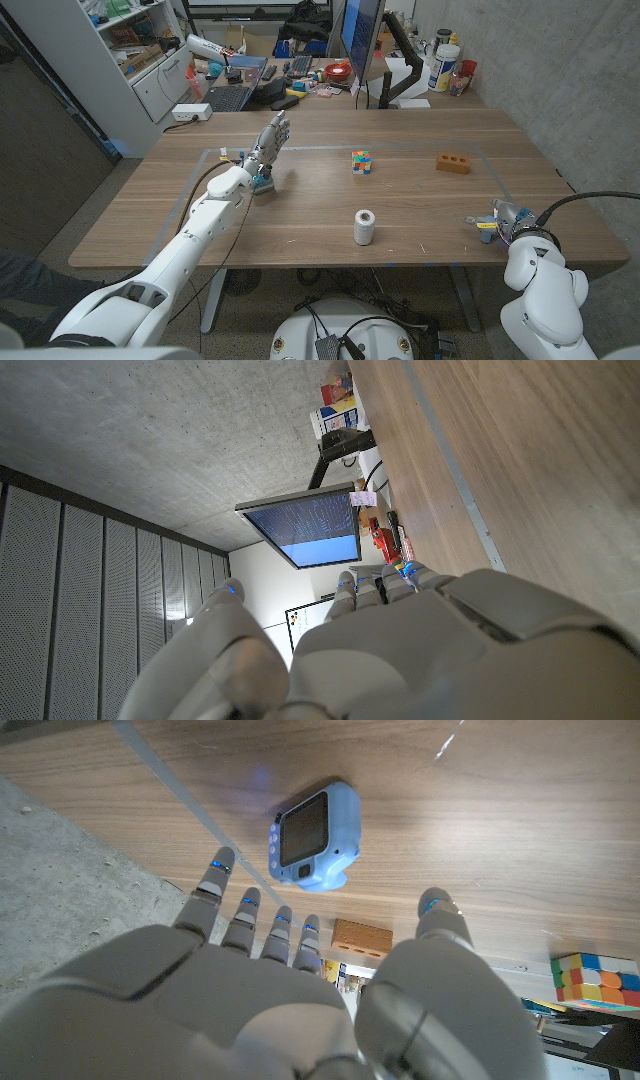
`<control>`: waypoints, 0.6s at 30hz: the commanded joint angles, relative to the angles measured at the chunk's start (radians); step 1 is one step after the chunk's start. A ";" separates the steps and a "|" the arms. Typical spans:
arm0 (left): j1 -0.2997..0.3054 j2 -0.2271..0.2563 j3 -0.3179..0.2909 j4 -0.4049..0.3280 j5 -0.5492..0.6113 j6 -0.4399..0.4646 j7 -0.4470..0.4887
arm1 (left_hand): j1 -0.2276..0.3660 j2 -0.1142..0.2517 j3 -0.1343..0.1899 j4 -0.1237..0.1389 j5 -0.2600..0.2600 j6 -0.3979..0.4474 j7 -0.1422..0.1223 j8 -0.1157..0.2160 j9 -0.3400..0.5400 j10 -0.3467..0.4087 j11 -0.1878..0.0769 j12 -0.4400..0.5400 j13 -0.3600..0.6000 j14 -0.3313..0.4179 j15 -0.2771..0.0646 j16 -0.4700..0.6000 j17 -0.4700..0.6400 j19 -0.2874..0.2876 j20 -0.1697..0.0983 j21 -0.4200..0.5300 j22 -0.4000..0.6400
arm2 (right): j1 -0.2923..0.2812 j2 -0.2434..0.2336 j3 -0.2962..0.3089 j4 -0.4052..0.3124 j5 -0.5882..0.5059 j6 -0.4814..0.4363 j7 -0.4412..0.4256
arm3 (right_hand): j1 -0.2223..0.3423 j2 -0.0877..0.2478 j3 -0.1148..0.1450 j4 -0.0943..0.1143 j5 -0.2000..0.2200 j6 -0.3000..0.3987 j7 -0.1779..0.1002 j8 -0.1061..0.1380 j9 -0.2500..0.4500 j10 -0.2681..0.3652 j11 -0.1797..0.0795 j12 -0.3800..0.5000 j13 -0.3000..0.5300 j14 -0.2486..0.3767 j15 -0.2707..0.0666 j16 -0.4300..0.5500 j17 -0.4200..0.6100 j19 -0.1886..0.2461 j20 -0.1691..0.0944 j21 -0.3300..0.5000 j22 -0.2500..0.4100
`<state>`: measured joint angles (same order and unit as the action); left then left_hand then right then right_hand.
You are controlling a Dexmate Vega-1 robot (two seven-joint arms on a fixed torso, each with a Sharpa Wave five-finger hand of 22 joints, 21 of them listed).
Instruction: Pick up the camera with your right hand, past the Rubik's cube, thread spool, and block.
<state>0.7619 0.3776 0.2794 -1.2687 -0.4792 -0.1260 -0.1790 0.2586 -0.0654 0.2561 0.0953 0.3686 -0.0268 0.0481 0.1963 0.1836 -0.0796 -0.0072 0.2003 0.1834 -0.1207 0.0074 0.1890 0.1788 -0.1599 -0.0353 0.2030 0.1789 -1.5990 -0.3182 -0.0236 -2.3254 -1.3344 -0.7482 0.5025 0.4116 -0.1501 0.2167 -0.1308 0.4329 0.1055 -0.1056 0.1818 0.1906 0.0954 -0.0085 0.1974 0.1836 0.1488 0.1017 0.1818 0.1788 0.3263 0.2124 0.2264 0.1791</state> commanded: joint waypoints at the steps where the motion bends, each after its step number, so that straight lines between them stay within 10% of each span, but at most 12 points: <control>1: -0.009 -0.004 0.001 0.016 0.000 -0.002 -0.005 | 0.001 0.010 -0.002 0.000 0.008 0.002 0.002 -0.001 0.002 -0.006 -0.002 0.000 0.005 -0.010 0.000 -0.003 0.004 -0.011 -0.016 -0.003 0.004 | 0.008 -0.002 -0.004 0.011 0.005 -0.019 0.014 | 0.009 0.003 -0.005 -0.002 0.006 -0.005 -0.011 0.010 0.003 0.008 0.001 0.009 0.005 0.011 0.001 0.009 0.003 0.014 0.000 0.009 0.005; 18: -0.009 -0.005 0.003 0.017 0.002 0.003 -0.004 | 0.002 0.012 -0.005 0.001 0.008 0.001 0.001 -0.001 0.002 -0.006 -0.003 0.000 0.005 -0.011 0.001 -0.003 0.004 -0.012 -0.012 -0.003 0.004 | 0.013 -0.014 0.002 0.038 0.054 -0.046 0.002 | 0.018 0.009 -0.008 -0.002 0.009 -0.003 -0.013 0.013 0.003 0.008 -0.001 0.011 0.005 0.002 -0.005 0.005 0.003 0.065 0.000 0.021 0.005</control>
<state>0.7549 0.3746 0.2797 -1.2558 -0.4786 -0.1260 -0.1825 0.2586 -0.0654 0.2562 0.0953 0.3686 -0.0268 0.0481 0.1963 0.1836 -0.0795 -0.0072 0.2003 0.1834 -0.1206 0.0074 0.1890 0.1788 -0.1598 -0.0353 0.2030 0.1789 -1.5913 -0.3214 -0.0214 -2.3016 -1.3062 -0.7782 0.5132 0.4208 -0.1408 0.2126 -0.1350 0.4369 0.0999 -0.1109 0.1897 0.1908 0.0950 -0.0089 0.2051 0.1836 0.1483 0.1014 0.1818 0.1788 0.3784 0.2103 0.2419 0.1790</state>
